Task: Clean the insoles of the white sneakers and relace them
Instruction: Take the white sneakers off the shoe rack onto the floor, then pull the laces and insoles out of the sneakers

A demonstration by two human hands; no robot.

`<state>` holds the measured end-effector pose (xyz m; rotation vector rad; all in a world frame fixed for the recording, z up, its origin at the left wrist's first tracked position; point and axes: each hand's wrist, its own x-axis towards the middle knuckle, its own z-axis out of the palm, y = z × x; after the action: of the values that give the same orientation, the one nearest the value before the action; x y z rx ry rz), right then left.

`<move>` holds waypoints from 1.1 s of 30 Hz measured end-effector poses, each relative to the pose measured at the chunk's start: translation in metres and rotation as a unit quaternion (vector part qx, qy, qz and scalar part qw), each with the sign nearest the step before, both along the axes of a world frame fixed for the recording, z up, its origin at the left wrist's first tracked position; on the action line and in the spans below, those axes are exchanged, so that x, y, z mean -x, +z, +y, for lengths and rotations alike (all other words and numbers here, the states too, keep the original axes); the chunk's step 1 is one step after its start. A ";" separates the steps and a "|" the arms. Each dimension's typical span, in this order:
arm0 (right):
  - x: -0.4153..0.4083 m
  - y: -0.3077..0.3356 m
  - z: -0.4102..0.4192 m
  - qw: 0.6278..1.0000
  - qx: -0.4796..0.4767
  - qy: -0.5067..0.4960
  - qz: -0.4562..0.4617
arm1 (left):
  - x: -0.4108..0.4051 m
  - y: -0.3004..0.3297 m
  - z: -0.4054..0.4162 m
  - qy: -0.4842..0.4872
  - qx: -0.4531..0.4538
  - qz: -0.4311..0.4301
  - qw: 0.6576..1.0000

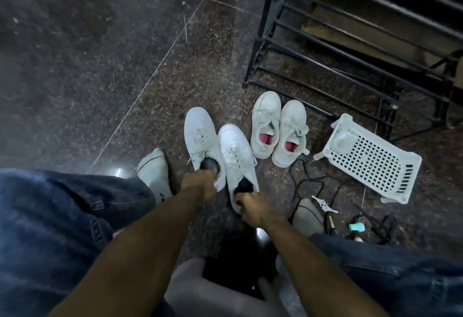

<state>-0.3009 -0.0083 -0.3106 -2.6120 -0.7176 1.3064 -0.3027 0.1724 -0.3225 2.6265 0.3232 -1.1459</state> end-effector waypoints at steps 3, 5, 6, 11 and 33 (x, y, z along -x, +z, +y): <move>-0.005 -0.003 0.001 0.998 -0.010 -0.045 0.034 | -0.002 0.002 -0.005 0.050 0.007 -0.015 0.999; -0.011 -0.008 0.000 0.995 -0.021 -0.071 0.066 | 0.000 0.001 -0.011 0.102 0.010 -0.068 0.992; -0.014 -0.011 -0.001 0.993 -0.025 -0.078 0.085 | 0.002 0.000 -0.016 0.133 0.008 -0.115 0.984; -0.019 -0.014 -0.003 0.970 -0.088 -0.140 0.178 | 0.007 0.000 -0.041 0.232 0.102 -0.213 0.944; -0.031 -0.014 -0.003 0.978 0.047 -0.181 -0.096 | -0.049 -0.008 -0.039 0.234 0.192 -0.161 0.939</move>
<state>-0.2703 -0.0113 -0.3251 -2.7962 -0.1842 1.0168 -0.2535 0.1334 -0.3303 2.1738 0.5544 -0.5451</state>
